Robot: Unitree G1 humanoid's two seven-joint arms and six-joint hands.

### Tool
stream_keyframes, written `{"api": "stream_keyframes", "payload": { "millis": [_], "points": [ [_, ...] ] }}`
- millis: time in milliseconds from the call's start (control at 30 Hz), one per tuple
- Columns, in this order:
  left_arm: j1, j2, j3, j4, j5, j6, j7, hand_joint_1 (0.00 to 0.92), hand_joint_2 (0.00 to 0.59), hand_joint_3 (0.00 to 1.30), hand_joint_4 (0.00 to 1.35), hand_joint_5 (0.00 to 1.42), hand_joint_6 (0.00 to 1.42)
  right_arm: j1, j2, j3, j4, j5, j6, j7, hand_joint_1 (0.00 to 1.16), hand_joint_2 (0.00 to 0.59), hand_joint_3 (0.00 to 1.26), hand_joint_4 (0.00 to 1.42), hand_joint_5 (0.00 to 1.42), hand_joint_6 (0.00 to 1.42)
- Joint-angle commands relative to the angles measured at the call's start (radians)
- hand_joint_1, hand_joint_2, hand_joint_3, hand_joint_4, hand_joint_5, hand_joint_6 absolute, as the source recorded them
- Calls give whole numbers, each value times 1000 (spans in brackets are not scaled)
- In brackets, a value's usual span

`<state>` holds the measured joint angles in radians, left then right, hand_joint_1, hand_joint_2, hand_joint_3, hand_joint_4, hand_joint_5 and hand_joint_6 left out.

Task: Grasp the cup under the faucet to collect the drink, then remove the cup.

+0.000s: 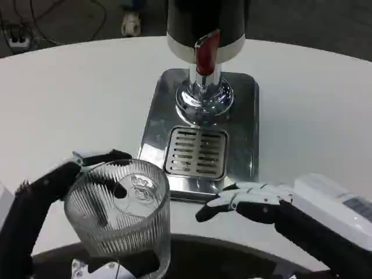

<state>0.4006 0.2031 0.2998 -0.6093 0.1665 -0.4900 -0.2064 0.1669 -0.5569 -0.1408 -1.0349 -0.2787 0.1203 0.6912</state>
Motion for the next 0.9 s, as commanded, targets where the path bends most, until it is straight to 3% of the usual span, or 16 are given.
{"api": "stream_keyframes", "payload": {
  "millis": [33,733,900],
  "points": [
    [-8,2,3,-23,-10,6,20,733,125,726,808,884,882,-8,-1,-2,-12,8,5,4,492,429,311,207,143,123],
    [3,-6,8,-18,-11,-6,28,733,125,726,808,884,882,19,8,-8,-12,7,-11,0,502,434,311,207,144,128],
    [-45,15,28,55,12,-23,43,733,125,726,808,884,882,26,9,-13,-12,10,-20,0,502,434,312,207,144,128]
  ]
}}
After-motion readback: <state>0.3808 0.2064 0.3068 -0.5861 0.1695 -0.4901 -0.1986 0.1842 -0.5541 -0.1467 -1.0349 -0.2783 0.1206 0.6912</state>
